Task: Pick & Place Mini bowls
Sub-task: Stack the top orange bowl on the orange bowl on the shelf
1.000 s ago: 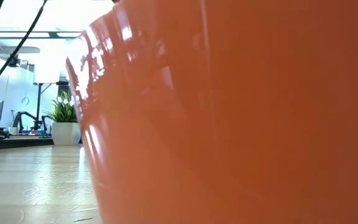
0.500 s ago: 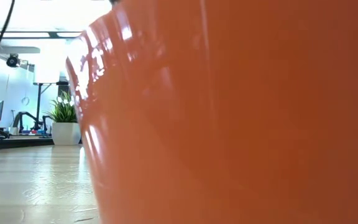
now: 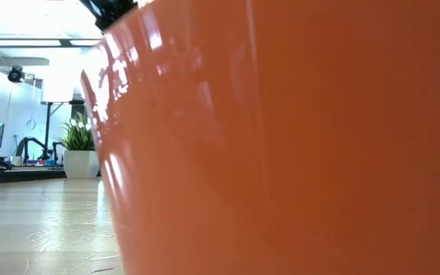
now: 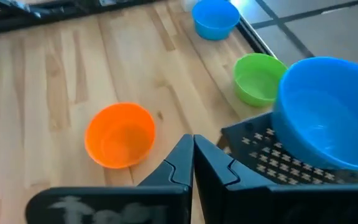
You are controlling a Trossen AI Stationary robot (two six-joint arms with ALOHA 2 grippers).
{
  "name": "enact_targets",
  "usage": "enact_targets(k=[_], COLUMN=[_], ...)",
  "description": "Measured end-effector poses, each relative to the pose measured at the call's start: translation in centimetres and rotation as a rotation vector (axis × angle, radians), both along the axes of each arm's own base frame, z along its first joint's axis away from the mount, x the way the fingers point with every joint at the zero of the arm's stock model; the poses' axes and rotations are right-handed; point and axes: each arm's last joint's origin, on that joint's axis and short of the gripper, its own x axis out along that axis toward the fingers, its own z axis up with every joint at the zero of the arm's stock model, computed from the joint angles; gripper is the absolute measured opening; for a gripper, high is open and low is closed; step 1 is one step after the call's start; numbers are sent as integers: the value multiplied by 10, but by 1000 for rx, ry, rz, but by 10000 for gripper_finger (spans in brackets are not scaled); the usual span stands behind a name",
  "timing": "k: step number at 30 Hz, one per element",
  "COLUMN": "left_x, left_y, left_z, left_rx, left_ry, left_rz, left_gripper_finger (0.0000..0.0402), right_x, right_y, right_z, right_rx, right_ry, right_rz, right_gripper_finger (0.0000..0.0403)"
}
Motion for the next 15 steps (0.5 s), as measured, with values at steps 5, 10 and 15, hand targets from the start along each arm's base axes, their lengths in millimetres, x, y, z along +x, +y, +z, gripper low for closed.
enact_targets(k=[5, 10, 15], left_x=[-18, -29, -31], left_y=[3, 5, 5], left_z=[6, 11, 12], left_rx=[17, 15, 16], left_ry=[-67, -97, -101], left_rz=[-18, -22, -37], left_gripper_finger=[60, 60, 60], right_x=[4, 5, 3], right_y=[9, 16, 19], right_z=[-18, -37, -51], right_rx=[42, 89, 153], right_ry=[-3, -4, 20], right_rz=[4, -8, -46], right_gripper_finger=[8, 8, 8])
